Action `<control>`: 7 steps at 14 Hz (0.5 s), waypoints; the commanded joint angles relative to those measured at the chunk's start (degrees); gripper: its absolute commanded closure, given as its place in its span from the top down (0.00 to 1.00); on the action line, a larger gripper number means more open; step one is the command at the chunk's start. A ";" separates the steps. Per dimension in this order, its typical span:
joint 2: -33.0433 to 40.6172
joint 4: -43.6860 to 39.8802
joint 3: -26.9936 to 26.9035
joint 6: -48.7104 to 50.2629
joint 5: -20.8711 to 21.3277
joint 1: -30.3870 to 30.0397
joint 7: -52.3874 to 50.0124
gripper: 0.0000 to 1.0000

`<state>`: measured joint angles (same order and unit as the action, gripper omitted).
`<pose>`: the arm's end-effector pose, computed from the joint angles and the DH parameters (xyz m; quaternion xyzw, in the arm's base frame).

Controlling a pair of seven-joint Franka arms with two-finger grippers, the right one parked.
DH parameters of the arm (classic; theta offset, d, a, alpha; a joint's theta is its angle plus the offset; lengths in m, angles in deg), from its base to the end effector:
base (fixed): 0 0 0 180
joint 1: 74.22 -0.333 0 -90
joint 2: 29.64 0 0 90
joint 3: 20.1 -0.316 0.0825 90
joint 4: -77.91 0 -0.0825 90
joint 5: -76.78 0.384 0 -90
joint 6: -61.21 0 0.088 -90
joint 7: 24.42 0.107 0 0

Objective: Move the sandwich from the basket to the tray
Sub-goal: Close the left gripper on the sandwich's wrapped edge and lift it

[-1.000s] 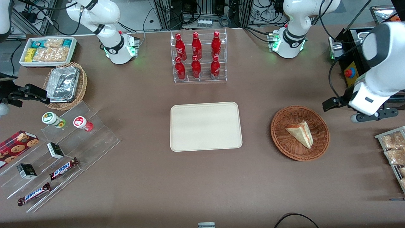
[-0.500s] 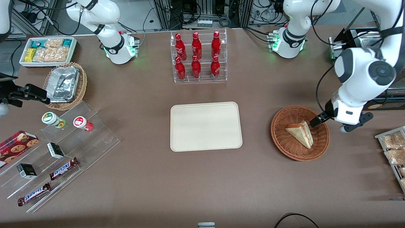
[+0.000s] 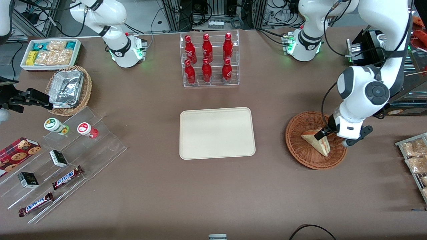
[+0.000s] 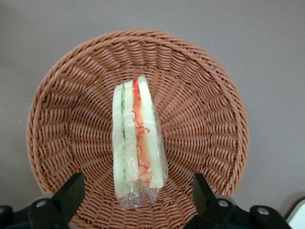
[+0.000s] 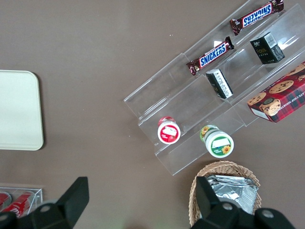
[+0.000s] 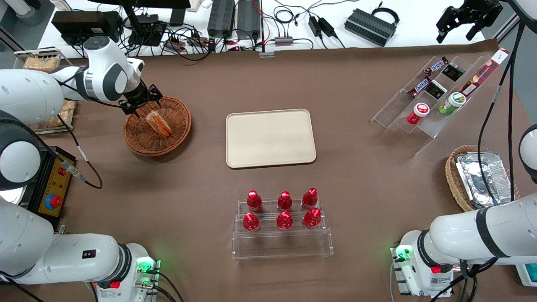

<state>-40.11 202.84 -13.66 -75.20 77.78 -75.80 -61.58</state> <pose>0.5549 -0.0465 0.3085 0.9619 0.2731 0.0073 0.0072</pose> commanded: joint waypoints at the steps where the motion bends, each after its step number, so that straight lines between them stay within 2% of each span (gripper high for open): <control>1: -1.66 0.05 -0.11 -1.75 0.75 0.35 -1.34 1.00; 6: -4.12 0.05 -0.20 -3.51 0.66 0.26 -1.43 0.98; 7: -4.56 0.05 -0.20 -3.95 0.66 0.35 -1.43 0.87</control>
<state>-43.80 202.87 -13.67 -77.53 77.79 -75.81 -61.63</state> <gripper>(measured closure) 0.013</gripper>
